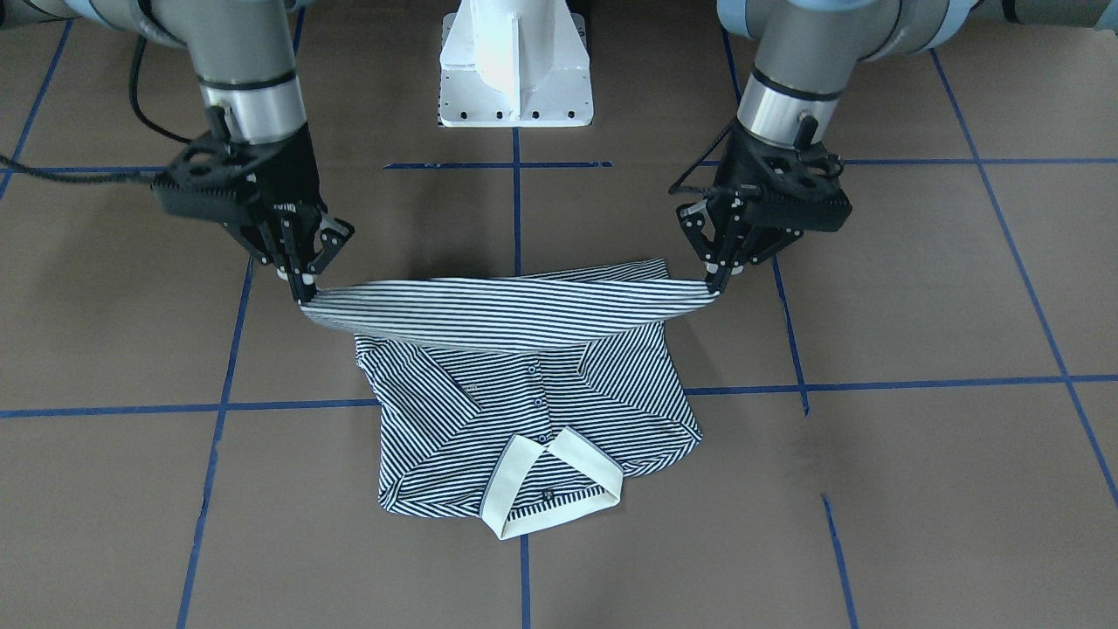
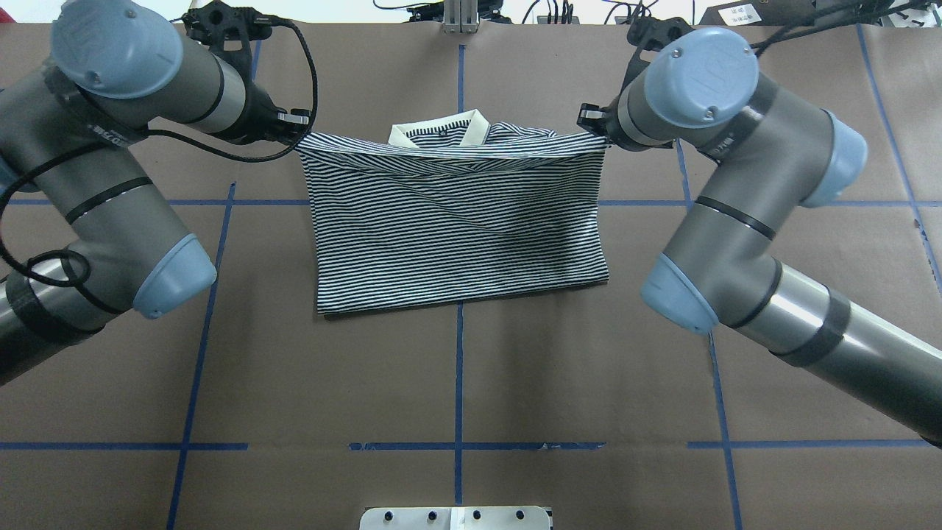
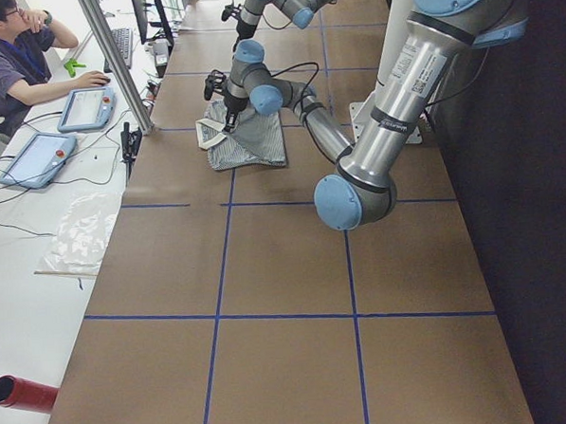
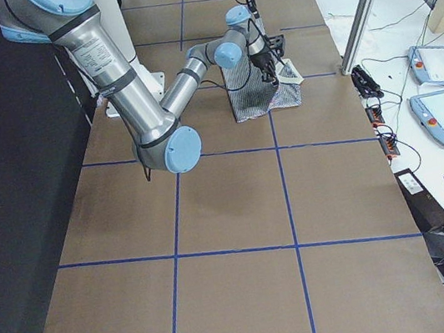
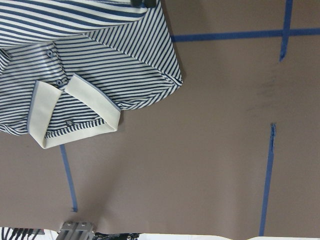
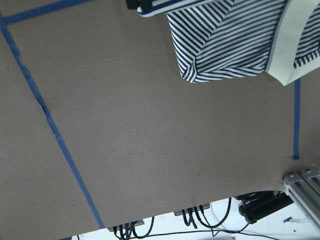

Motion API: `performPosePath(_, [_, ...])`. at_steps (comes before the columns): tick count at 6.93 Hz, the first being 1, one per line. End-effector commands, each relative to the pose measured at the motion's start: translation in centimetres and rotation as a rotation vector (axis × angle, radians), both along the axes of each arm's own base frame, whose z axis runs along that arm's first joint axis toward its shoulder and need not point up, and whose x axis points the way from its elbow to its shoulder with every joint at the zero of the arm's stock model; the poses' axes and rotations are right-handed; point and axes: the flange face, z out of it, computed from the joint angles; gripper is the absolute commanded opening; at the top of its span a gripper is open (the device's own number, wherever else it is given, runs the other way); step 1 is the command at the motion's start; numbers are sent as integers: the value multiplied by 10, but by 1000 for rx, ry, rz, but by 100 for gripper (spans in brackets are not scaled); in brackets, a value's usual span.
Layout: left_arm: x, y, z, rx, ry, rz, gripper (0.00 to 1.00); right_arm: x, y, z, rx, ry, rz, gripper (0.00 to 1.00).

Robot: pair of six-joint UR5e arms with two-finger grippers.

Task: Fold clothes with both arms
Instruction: 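Lift the hem with both grippers and fold it toward the collar, then release the hem and draw both grippers back from the folded shirt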

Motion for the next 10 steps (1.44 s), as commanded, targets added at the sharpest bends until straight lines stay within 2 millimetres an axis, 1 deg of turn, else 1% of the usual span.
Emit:
performPosePath(1, [29, -41, 36, -3, -47, -38, 0, -52, -57, 21, 6, -1, 5, 0])
performPosePath(2, [39, -51, 51, -11, -57, -38, 0, -64, -68, 41, 14, -9, 5, 0])
performPosePath(3, [52, -57, 76, -15, -61, -30, 0, -68, -71, 50, 3, 5, 1, 0])
performPosePath(4, [69, -51, 94, -12, -67, -18, 0, -72, -71, 57, -6, 15, -4, 0])
performPosePath(5, [79, -44, 97, -6, -73, -11, 0, -74, -70, 60, -9, 19, -8, 0])
performPosePath(6, [79, -42, 97, -2, -70, -9, 80, -81, -65, 64, 0, 34, -28, 75])
performPosePath(7, [76, -39, 87, 16, -50, -10, 100, -82, -64, 59, 39, 53, -65, 100])
performPosePath(8, [55, -15, 69, 55, -2, 1, 100, -62, -70, 41, 84, 42, -94, 100])
performPosePath(9, [37, 14, 58, 81, 48, 64, 100, -33, -81, 39, 77, 0, -182, 100])
performPosePath(10, [41, 46, 55, 85, 80, 107, 100, -9, -84, 47, 104, -5, -247, 100])
